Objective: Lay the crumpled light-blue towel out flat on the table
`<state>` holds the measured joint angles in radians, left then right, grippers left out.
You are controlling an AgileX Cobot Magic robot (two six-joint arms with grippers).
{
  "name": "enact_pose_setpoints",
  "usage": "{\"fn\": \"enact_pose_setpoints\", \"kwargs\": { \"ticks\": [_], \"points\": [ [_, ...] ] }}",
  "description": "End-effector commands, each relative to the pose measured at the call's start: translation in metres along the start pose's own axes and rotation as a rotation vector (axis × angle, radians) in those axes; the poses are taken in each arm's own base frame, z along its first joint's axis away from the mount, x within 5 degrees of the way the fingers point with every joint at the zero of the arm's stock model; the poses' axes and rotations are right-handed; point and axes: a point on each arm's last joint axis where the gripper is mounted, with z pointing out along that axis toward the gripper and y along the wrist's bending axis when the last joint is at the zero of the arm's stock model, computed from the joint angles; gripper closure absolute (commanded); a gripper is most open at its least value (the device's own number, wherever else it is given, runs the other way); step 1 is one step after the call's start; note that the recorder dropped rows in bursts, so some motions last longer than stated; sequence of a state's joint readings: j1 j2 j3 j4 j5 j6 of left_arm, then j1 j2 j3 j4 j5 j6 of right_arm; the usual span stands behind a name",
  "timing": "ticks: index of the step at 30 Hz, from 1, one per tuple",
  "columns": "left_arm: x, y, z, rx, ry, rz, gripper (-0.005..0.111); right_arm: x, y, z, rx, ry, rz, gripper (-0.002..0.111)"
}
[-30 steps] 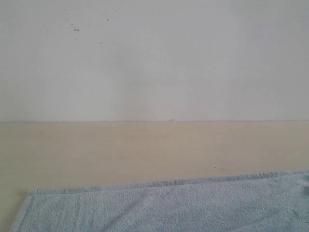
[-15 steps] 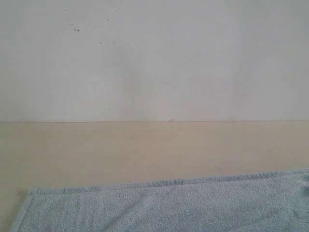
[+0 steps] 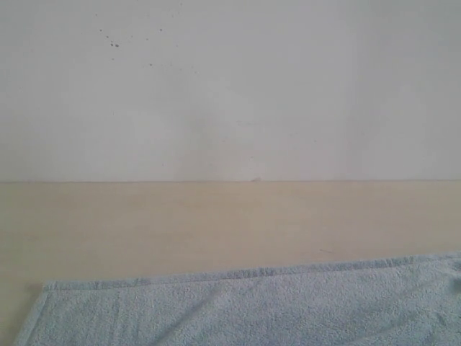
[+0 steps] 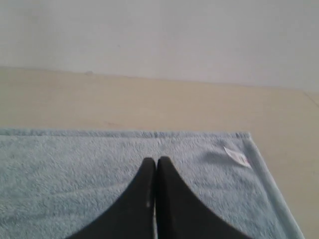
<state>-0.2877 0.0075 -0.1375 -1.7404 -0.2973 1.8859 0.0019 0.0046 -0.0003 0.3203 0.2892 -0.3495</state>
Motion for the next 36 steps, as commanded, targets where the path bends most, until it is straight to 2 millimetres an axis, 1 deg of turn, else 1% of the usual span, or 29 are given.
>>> {"fn": "enact_pose_setpoints", "kwargs": {
  "ticks": [1,7,27,29,31,33,35,36],
  "points": [
    [0.001,0.000,0.000,0.003,0.004,-0.012,0.103,0.005,-0.008,-0.001,0.088,0.052,0.022,0.108],
    [0.001,0.000,0.000,0.003,0.004,-0.012,0.103,0.005,-0.008,-0.001,0.092,0.051,-0.011,0.108],
    [0.002,0.000,0.000,-0.003,0.006,-0.009,0.103,0.005,-0.008,-0.001,0.092,0.051,-0.008,0.108],
    [0.002,0.003,0.000,-0.033,0.017,0.044,0.103,0.005,-0.008,-0.001,0.092,0.051,-0.008,0.108],
    [0.002,0.001,0.000,-0.016,0.011,0.096,0.103,0.005,-0.008,-0.001,0.092,0.051,-0.008,0.108],
    [-0.001,-0.006,0.000,0.065,-0.017,0.027,0.103,0.005,-0.008,-0.001,0.092,0.051,-0.008,0.108],
    [-0.002,-0.011,-0.001,0.124,-0.029,-0.113,0.103,0.005,-0.008,-0.001,0.092,0.051,-0.008,0.108],
    [-0.005,-0.012,-0.001,0.128,-0.056,-0.107,0.103,0.005,-0.008,-0.001,0.092,0.051,-0.008,0.108]
  ]
}}
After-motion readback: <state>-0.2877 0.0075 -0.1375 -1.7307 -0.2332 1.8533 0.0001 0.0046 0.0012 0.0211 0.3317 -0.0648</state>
